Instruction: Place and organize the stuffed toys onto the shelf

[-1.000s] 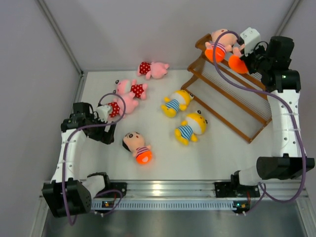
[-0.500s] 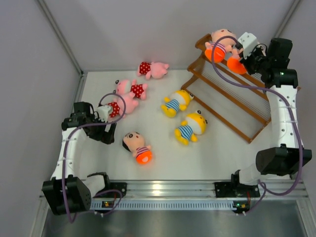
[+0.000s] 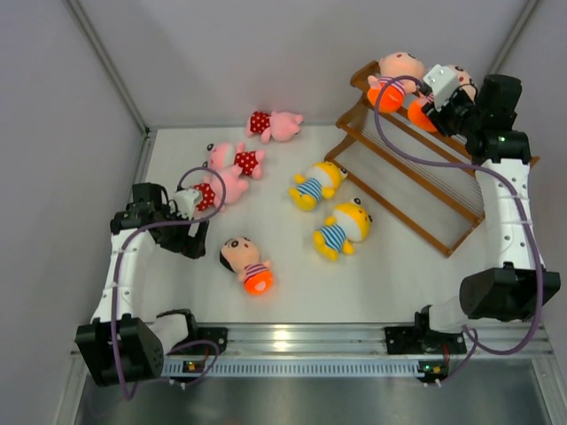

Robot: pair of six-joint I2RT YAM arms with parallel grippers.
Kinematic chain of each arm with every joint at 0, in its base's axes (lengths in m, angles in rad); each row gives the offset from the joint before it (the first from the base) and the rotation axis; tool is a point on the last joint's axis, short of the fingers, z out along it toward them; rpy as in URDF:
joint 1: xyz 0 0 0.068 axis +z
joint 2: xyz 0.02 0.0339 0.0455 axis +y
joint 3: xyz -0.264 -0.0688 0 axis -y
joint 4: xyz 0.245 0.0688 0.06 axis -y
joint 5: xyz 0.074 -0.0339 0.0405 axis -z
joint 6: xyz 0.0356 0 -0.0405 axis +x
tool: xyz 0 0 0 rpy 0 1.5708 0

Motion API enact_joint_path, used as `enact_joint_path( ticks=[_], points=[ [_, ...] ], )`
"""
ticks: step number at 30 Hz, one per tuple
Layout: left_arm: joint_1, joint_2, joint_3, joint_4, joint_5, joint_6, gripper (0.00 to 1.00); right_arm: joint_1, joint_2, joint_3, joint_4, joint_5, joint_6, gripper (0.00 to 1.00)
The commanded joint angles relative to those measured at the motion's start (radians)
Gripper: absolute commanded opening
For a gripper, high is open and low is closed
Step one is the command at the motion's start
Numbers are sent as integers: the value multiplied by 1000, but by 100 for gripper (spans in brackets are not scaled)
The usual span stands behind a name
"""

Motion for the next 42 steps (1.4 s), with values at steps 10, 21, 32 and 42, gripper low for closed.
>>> enact_joint_path(
  ticks=[10,21,32,42],
  points=[
    [-113,159,139,-8,69,93,98,25,-123,33,42,16,58,86],
    [-383,410,210,14,82,122,98,177,-247,39,-22,27,118,93],
    [-399,398,188,11,260,151,0,575,-551,-385,80,-200,205,87],
    [-399,157,386,-60,466,41,0,1135,-444,-435,30,107,135,81]
  ],
)
